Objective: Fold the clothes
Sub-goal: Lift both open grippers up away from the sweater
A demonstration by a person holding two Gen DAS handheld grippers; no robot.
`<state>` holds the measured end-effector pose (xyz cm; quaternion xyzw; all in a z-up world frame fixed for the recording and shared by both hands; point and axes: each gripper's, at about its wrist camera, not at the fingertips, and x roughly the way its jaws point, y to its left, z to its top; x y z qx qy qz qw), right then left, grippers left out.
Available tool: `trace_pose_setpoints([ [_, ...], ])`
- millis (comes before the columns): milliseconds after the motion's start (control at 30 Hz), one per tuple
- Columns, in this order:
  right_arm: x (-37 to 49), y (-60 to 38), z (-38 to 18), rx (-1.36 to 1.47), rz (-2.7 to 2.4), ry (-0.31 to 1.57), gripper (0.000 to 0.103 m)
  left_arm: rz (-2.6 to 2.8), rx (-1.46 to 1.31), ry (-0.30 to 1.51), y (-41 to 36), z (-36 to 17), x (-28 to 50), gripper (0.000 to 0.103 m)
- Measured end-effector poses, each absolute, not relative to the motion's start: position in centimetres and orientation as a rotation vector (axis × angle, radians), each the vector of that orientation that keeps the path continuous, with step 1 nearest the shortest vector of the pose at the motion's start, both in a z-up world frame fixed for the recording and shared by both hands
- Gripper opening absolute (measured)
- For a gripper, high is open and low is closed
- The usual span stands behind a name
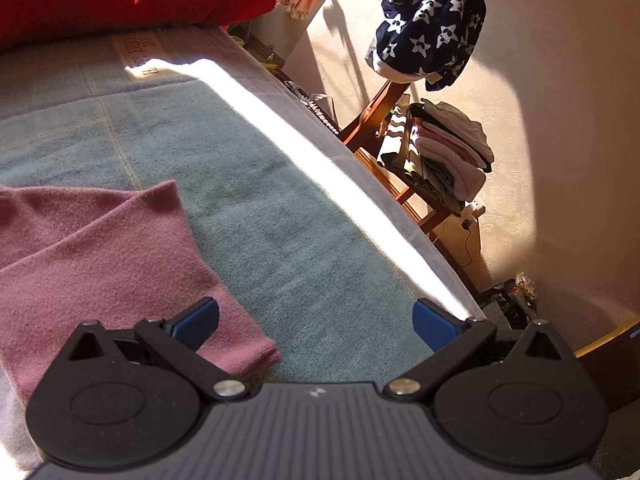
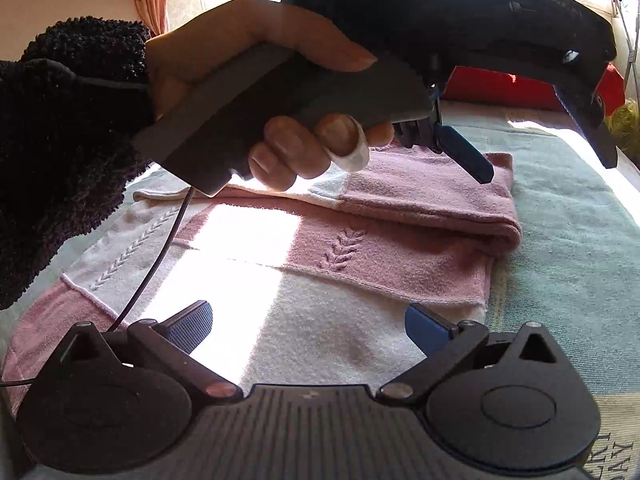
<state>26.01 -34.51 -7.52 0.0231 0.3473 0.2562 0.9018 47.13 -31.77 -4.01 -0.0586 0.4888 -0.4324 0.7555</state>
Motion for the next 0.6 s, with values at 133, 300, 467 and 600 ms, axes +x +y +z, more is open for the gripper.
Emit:
trace_pose_setpoints([
  [133,26.1,-33.8,-8.6,0.011,0.53,0.782,0.103,-0.881,-0.142,1.079,-32.3,-5.4,49.7,0.102],
  [300,26.0,-33.8,-8.6,0.013,0.528,0.795,0.103,-0.804,-0.16,1.094,-33.1,-7.2,53.0,0.102],
  [467,26.1,-33.7,-8.6,0.012,0.528,0.797,0.103,-0.778,-0.17,1.082,-33.4,-6.6,53.8,0.102],
  [600,26.0,-33.6,-8.5,0.004,0.522,0.795,0.103,-0.797,-0.157,1.045,-33.3,-5.4,53.2,0.102],
])
